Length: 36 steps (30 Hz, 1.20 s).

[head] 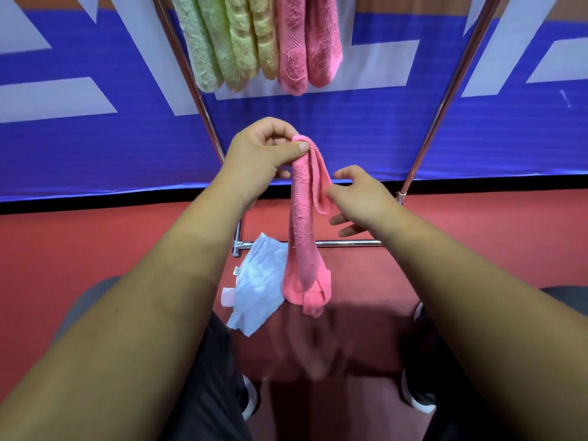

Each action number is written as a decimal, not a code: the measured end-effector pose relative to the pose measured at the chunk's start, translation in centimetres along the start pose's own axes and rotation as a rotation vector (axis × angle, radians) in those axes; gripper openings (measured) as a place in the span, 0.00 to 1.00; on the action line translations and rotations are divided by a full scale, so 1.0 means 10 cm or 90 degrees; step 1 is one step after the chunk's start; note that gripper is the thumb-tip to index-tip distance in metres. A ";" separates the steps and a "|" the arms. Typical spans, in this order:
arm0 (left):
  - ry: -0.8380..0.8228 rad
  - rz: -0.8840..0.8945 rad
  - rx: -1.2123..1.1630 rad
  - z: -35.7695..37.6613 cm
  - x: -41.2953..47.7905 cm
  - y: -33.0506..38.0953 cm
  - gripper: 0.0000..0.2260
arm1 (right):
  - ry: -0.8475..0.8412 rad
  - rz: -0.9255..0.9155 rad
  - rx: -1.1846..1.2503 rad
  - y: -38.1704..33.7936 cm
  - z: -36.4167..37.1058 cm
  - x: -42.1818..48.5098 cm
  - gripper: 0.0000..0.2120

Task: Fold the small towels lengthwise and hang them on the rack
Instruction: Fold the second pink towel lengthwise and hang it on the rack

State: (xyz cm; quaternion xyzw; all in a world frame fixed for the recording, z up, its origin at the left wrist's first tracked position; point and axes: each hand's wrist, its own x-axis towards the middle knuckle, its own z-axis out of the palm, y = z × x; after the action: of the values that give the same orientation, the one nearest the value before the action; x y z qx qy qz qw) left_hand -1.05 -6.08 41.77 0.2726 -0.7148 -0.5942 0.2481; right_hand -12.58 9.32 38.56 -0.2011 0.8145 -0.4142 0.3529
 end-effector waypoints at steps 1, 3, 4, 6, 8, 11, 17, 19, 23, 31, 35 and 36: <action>0.000 -0.002 -0.001 0.01 0.01 0.00 0.07 | 0.009 0.012 -0.020 0.03 0.00 0.02 0.14; 0.001 -0.005 0.009 0.01 0.02 0.00 0.06 | 0.015 0.030 -0.053 0.08 -0.02 0.07 0.10; 0.001 -0.006 0.014 0.01 0.03 0.00 0.06 | 0.021 0.036 -0.057 0.08 -0.03 0.09 0.11; 0.005 -0.007 0.023 -0.01 0.05 -0.01 0.09 | 0.045 0.044 -0.029 0.07 -0.08 0.13 0.13; 0.019 -0.009 0.036 -0.02 0.07 -0.01 0.09 | 0.087 0.038 0.011 0.03 -0.14 0.16 0.14; 0.049 -0.014 0.053 -0.07 0.10 -0.02 0.08 | 0.122 0.006 0.124 -0.02 -0.21 0.23 0.14; 0.088 -0.004 0.066 -0.13 0.10 0.01 0.07 | 0.180 -0.106 0.238 -0.15 -0.40 0.21 0.19; 0.121 0.005 0.069 -0.21 0.10 0.03 0.06 | 0.150 -0.152 0.252 -0.22 -0.46 0.17 0.16; 0.158 0.021 0.069 -0.46 0.03 0.09 0.06 | 0.138 -0.300 -0.053 -0.26 -0.50 -0.01 0.16; 0.125 0.001 -0.003 -0.49 -0.24 0.35 0.05 | 0.175 -0.324 0.080 -0.36 -0.52 -0.29 0.04; 0.122 0.030 -0.116 -0.41 -0.37 0.67 0.06 | 0.208 -0.402 0.149 -0.58 -0.61 -0.49 0.04; 0.129 0.049 -0.139 -0.38 -0.39 0.74 0.06 | 0.233 -0.429 0.152 -0.62 -0.63 -0.53 0.04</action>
State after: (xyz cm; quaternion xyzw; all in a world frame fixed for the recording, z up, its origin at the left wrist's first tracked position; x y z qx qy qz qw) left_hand 3.69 -5.09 49.58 0.2747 -0.6273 -0.6280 0.3696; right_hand -13.51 12.43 48.35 -0.3371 0.6985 -0.6277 0.0673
